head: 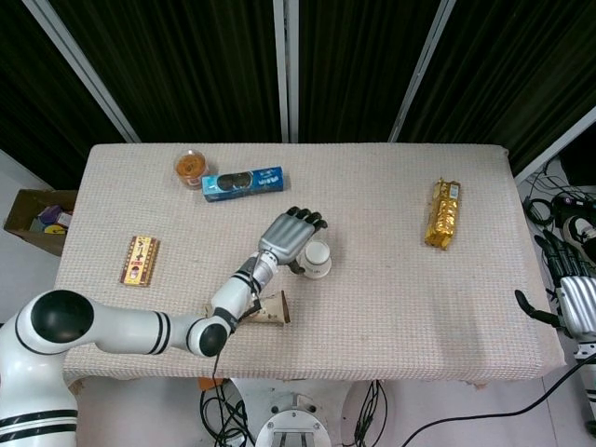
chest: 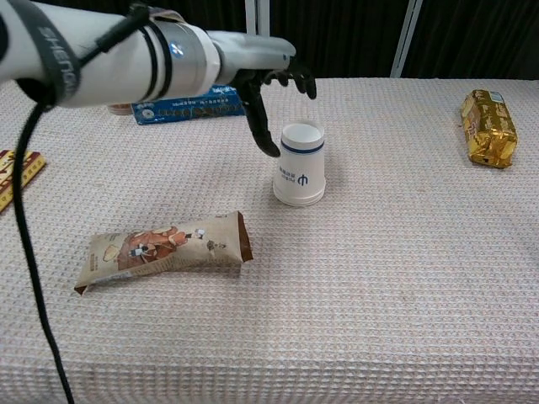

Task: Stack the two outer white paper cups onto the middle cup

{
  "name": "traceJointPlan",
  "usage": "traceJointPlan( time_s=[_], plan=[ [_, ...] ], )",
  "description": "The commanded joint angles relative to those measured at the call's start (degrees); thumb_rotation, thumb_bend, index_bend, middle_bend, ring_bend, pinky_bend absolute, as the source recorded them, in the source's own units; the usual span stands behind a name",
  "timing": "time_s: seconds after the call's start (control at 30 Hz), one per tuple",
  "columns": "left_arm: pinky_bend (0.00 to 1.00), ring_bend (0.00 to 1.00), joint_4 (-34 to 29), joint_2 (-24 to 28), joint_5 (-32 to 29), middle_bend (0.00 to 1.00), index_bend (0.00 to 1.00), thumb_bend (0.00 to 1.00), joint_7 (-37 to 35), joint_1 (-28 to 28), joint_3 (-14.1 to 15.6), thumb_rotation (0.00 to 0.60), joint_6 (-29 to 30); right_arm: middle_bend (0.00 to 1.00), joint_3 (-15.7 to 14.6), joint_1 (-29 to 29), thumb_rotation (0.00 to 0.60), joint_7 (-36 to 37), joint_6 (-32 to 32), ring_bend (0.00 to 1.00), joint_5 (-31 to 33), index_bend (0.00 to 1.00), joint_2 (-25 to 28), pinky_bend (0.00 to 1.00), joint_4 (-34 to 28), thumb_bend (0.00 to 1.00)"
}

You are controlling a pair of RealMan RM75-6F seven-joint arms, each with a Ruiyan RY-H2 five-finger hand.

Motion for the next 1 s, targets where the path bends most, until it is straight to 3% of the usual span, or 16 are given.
traceJointPlan(
  time_s=[0.03, 0.2, 0.3, 0.53, 0.77, 1.0],
  plan=[
    [0.12, 0.1, -7.23, 8.47, 10.26, 0.13, 0.19, 0.11, -6.06, 8.9, 1.73, 0.6, 9.21, 0.0, -0.39, 0.02, 0.6, 0.99, -1.16, 0.0, 0.17, 0.0, 0.71, 0.0, -0.08, 0.27],
    [0.12, 0.12, -8.37, 15.11, 24.43, 0.18, 0.24, 0.13, -8.45, 20.82, 9.11, 0.6, 23.4, 0.05, -0.72, 0.6, 0.6, 5.71, -1.9, 0.0, -1.08, 0.0, 1.29, 0.0, 0.82, 0.29],
    [0.12, 0.12, -7.03, 17.74, 29.19, 0.19, 0.27, 0.13, -9.82, 28.0, 12.88, 0.6, 30.77, 0.05, -0.64, 0.89, 0.6, 5.97, -1.77, 0.0, -1.59, 0.0, 1.18, 0.0, 1.69, 0.29],
    [0.12, 0.12, -4.15, 23.1, 36.31, 0.19, 0.28, 0.13, -16.36, 42.85, 20.21, 0.6, 39.94, 0.07, -0.82, 1.36, 0.6, 4.33, -1.1, 0.0, -3.18, 0.0, 1.69, 0.0, 1.02, 0.29],
    [0.12, 0.12, -3.78, 24.66, 41.01, 0.18, 0.27, 0.11, -21.54, 54.93, 23.83, 0.6, 46.08, 0.05, -0.4, -0.25, 0.6, -4.84, 0.39, 0.0, -0.91, 0.0, -0.69, 0.0, -1.34, 0.25],
    [0.12, 0.12, -1.85, 23.31, 47.19, 0.17, 0.25, 0.09, -25.01, 63.11, 24.16, 0.6, 50.51, 0.02, -0.44, -1.12, 0.6, -9.24, 1.72, 0.0, -0.98, 0.0, -1.78, 0.0, -3.96, 0.23]
  ],
)
